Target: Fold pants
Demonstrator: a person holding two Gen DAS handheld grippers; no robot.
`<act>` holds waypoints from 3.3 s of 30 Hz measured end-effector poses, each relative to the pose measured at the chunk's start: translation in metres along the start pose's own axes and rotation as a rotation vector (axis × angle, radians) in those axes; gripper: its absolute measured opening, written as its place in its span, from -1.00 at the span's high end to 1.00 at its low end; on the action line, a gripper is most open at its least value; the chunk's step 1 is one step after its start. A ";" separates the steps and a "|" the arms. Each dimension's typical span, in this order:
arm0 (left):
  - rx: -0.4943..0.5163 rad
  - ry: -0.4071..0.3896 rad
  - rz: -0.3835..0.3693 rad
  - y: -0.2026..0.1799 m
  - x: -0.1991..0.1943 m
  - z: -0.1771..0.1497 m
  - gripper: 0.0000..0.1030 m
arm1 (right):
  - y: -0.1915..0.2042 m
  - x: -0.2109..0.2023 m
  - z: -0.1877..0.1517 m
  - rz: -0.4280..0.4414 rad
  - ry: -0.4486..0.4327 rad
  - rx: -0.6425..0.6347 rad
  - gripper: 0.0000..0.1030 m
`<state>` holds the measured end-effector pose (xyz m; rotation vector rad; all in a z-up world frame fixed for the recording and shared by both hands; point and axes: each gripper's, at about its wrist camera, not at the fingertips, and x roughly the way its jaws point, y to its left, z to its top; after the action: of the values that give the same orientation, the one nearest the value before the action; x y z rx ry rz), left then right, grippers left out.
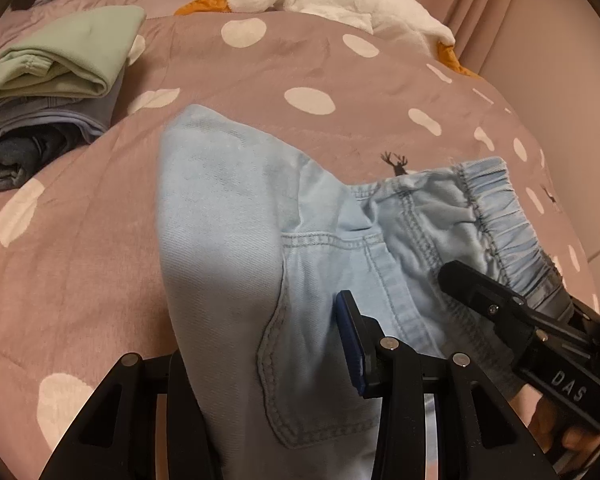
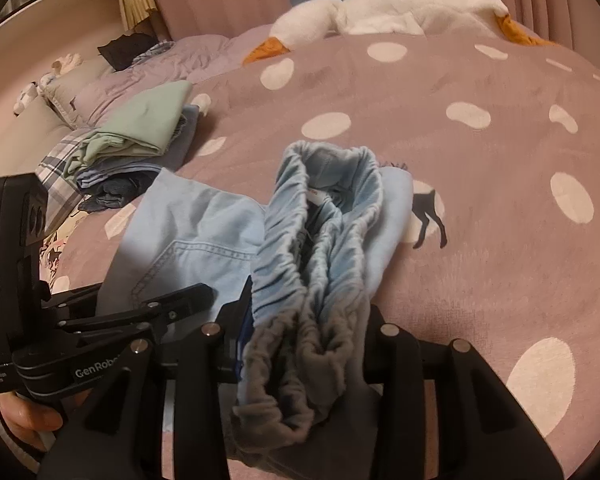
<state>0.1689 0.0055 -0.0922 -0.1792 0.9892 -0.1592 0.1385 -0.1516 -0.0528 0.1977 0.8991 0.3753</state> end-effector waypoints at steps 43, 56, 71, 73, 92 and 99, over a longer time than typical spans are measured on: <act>-0.021 -0.002 0.045 0.014 -0.023 -0.043 -0.34 | -0.020 -0.020 -0.042 -0.048 0.075 0.018 -0.32; -0.032 0.003 0.045 0.013 -0.026 -0.049 -0.34 | -0.020 -0.026 -0.049 -0.055 0.074 0.008 -0.36; -0.050 0.001 0.084 0.009 -0.027 -0.052 -0.39 | -0.024 -0.025 -0.051 -0.061 0.076 0.054 -0.45; -0.046 0.002 0.091 0.009 -0.026 -0.052 -0.39 | -0.024 -0.025 -0.052 -0.067 0.081 0.057 -0.45; -0.049 0.006 0.121 0.009 -0.023 -0.053 -0.56 | -0.027 -0.022 -0.050 -0.081 0.095 0.069 -0.48; -0.061 0.026 0.155 0.007 -0.025 -0.053 -0.77 | -0.024 -0.031 -0.049 -0.114 0.093 0.092 -0.61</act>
<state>0.1110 0.0139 -0.1021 -0.1557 1.0299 0.0101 0.0880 -0.1848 -0.0681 0.2138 1.0160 0.2387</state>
